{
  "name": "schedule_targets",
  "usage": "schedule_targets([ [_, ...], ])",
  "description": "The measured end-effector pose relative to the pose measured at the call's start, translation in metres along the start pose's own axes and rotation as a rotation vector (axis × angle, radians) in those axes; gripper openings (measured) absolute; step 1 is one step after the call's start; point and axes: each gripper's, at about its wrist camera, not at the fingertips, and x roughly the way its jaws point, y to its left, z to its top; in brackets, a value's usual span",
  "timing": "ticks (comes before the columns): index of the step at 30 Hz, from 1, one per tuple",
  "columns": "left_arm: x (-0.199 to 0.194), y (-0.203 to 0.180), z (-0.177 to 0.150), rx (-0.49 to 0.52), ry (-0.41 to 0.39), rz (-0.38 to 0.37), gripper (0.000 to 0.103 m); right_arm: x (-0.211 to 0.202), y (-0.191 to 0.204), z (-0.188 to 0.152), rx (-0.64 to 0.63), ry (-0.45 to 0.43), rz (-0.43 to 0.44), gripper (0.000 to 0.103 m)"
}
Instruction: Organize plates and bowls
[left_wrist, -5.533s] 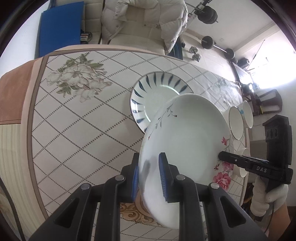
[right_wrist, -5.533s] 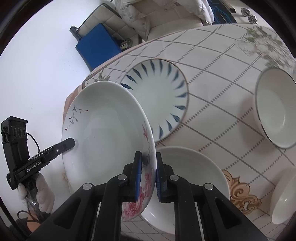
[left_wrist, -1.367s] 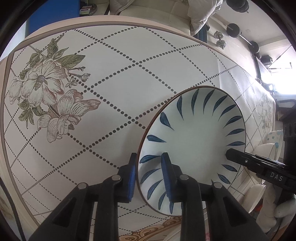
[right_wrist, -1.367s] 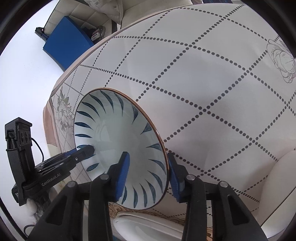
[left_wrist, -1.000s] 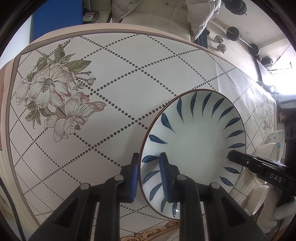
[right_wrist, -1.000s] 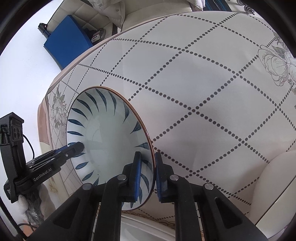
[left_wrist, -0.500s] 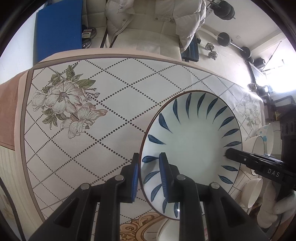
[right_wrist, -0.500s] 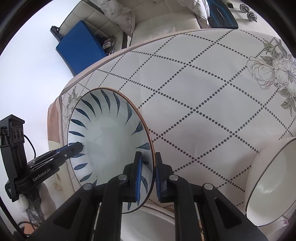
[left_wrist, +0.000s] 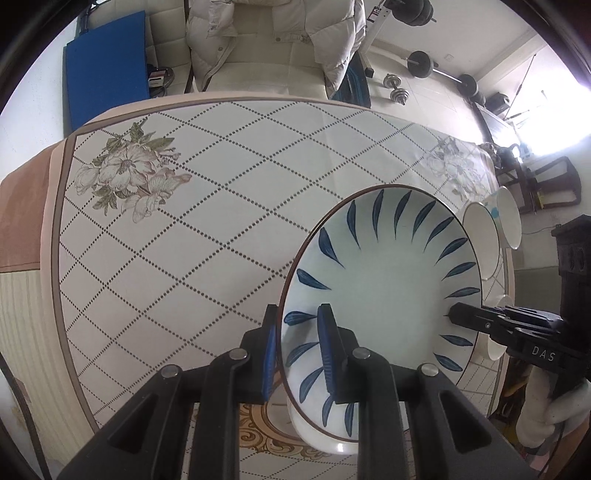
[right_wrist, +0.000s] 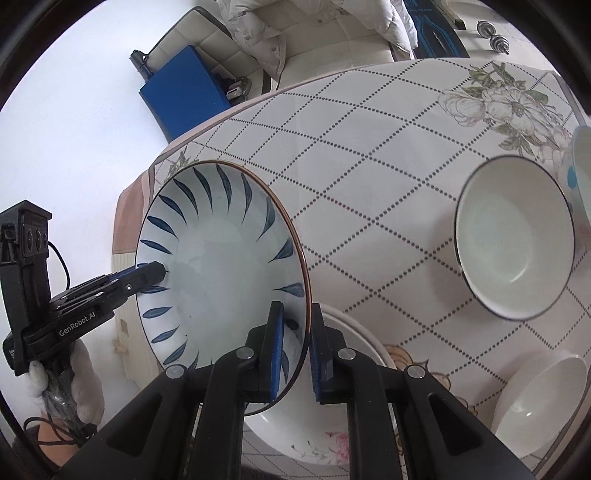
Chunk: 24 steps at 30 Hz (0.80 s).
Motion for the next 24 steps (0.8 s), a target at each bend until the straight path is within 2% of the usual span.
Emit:
schedule_targets([
  [12, 0.043, -0.026, -0.062, 0.051, 0.106, 0.03, 0.018, 0.019, -0.037, -0.092, 0.055, 0.061, -0.016, 0.014],
  [16, 0.055, -0.032, -0.072, 0.068, 0.128, 0.052, 0.018, 0.029, -0.048, -0.107, 0.07, 0.077, -0.021, 0.014],
  [24, 0.072, -0.038, -0.078, 0.074, 0.156, 0.068, 0.019, 0.038, -0.06, -0.116, 0.07, 0.097, -0.045, 0.014],
])
